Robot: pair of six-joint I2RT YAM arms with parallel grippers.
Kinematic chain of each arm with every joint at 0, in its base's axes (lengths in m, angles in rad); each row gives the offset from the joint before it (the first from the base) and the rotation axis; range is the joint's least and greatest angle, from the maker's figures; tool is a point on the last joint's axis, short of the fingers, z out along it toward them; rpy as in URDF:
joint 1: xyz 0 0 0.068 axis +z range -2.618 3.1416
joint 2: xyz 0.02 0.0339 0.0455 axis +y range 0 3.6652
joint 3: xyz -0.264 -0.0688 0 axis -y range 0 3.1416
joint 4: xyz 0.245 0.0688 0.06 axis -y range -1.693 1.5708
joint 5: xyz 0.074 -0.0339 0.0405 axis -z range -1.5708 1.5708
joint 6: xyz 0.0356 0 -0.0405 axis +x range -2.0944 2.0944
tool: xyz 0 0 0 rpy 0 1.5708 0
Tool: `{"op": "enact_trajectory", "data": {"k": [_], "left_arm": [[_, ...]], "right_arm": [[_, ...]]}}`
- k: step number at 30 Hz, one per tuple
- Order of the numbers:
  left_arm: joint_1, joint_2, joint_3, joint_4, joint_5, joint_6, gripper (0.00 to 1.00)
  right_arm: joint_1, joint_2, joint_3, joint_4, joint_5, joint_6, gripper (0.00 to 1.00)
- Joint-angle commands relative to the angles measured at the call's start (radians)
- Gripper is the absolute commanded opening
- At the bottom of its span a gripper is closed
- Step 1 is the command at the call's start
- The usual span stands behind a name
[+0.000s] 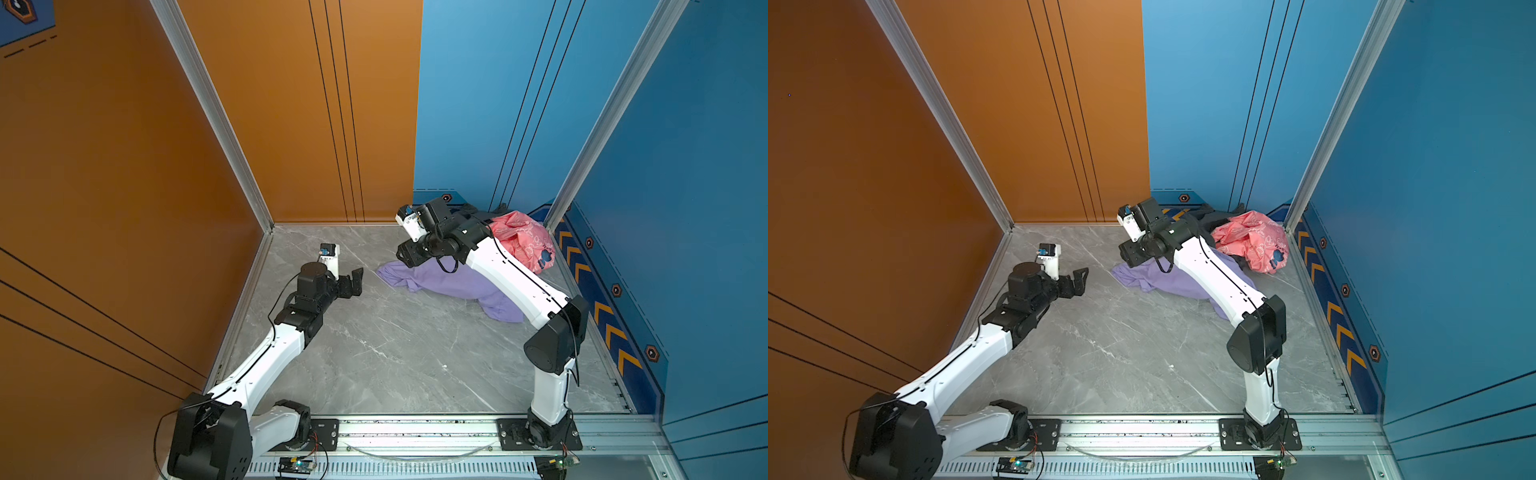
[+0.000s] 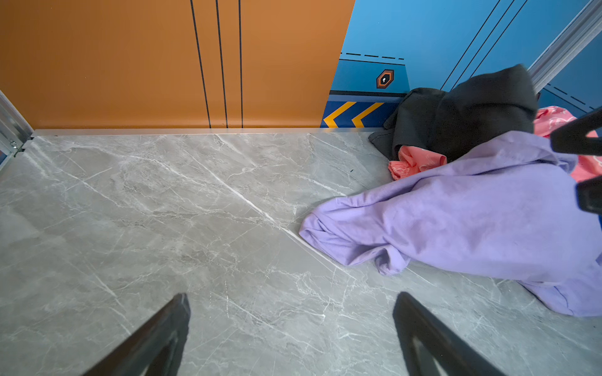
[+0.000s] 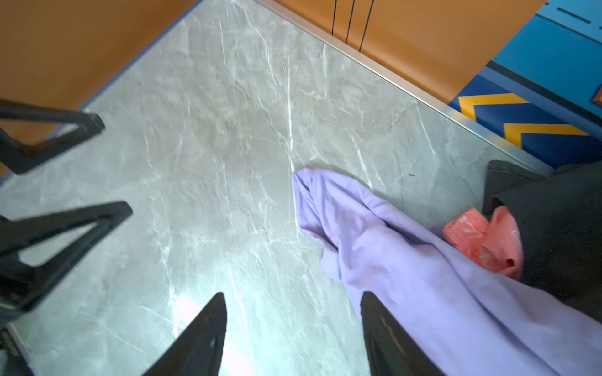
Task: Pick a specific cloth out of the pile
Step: 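Swing the lavender shirt toward the open floor and release it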
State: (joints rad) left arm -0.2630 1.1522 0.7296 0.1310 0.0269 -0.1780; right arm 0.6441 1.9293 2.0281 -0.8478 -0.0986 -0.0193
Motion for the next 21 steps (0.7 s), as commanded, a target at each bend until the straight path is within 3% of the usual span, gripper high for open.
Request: {"op": "enact_trajectory", "data": {"k": [1,13,17,21], "left_arm": [[-0.008,0.000,0.018,0.010,-0.010,0.020,0.98],[-0.010,0.007,0.016,0.012,0.003,0.023,0.98],[-0.009,0.012,0.014,0.016,0.005,0.027,0.98],[-0.010,0.019,0.014,0.020,0.012,0.029,0.98]], "right_arm": [[-0.026,-0.068,0.037,-0.075,0.095,-0.089,0.70],[-0.234,-0.190,-0.066,-0.065,0.195,0.041,0.74],[-0.348,-0.270,-0.203,-0.007,0.189,0.180,0.75],[-0.495,-0.381,-0.440,0.116,0.141,0.422,0.75]]}}
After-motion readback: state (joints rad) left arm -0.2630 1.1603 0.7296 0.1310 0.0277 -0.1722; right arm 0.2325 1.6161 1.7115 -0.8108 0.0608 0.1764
